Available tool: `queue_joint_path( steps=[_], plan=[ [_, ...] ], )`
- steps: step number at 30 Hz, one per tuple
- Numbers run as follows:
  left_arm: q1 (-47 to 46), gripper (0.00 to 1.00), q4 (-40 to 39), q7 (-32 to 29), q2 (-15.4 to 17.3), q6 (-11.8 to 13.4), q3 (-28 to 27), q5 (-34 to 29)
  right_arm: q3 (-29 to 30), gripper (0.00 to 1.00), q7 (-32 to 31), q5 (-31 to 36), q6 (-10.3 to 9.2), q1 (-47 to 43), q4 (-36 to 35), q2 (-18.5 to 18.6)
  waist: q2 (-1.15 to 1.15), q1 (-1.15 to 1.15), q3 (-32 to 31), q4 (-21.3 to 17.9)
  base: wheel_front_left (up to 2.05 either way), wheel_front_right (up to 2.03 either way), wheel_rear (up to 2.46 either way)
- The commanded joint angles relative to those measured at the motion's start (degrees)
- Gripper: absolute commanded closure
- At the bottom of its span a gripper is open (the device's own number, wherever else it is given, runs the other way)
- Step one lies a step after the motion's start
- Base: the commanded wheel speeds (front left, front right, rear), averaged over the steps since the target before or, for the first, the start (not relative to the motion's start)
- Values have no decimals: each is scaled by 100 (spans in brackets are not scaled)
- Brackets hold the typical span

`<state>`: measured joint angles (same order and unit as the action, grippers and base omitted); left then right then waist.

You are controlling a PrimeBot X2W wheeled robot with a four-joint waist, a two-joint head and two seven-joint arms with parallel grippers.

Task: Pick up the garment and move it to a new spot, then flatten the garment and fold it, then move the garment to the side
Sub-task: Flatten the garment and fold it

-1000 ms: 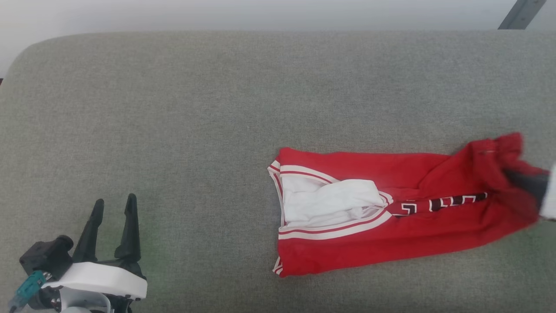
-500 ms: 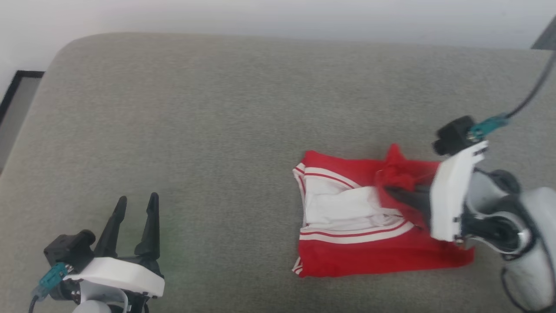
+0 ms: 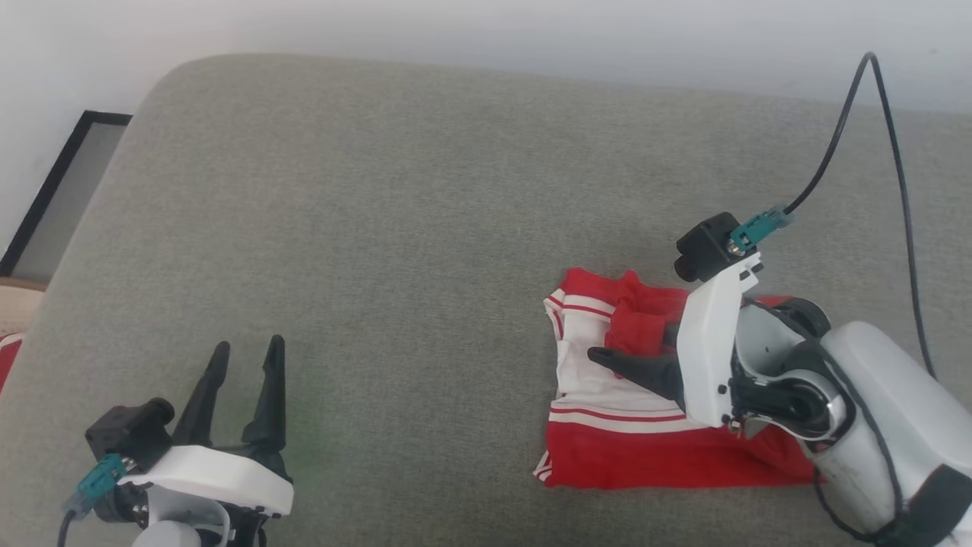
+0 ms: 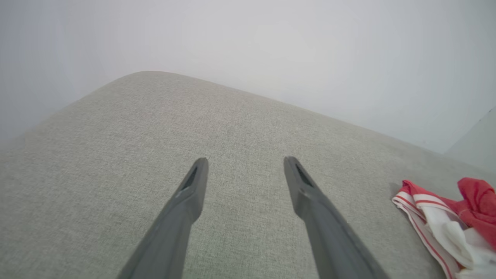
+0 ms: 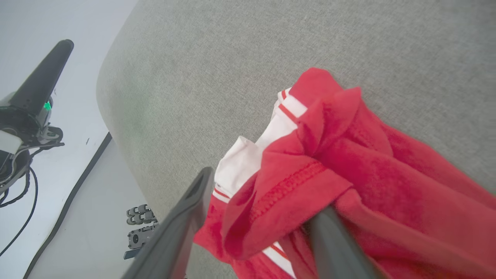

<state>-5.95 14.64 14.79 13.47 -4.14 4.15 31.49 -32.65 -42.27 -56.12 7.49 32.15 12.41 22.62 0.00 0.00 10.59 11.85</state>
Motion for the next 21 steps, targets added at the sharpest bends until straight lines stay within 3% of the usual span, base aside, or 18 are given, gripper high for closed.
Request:
queue_joint_path(
  steps=[1,8,21],
  plan=[
    [-7,0,-9,33,-6,-17,-35,17,-17,0,40,-61,0,57,-58,64,0,0,-18,-51,0,0,0],
    [150,0,-104,47,66,16,-213,-30,145,0,314,-231,0,-81,-581,488,0,0,-122,-381,0,0,0],
    [439,0,-240,42,178,93,-424,-160,1194,0,1417,-81,0,-820,-755,1152,0,0,-356,-1005,0,0,0]
  ],
)
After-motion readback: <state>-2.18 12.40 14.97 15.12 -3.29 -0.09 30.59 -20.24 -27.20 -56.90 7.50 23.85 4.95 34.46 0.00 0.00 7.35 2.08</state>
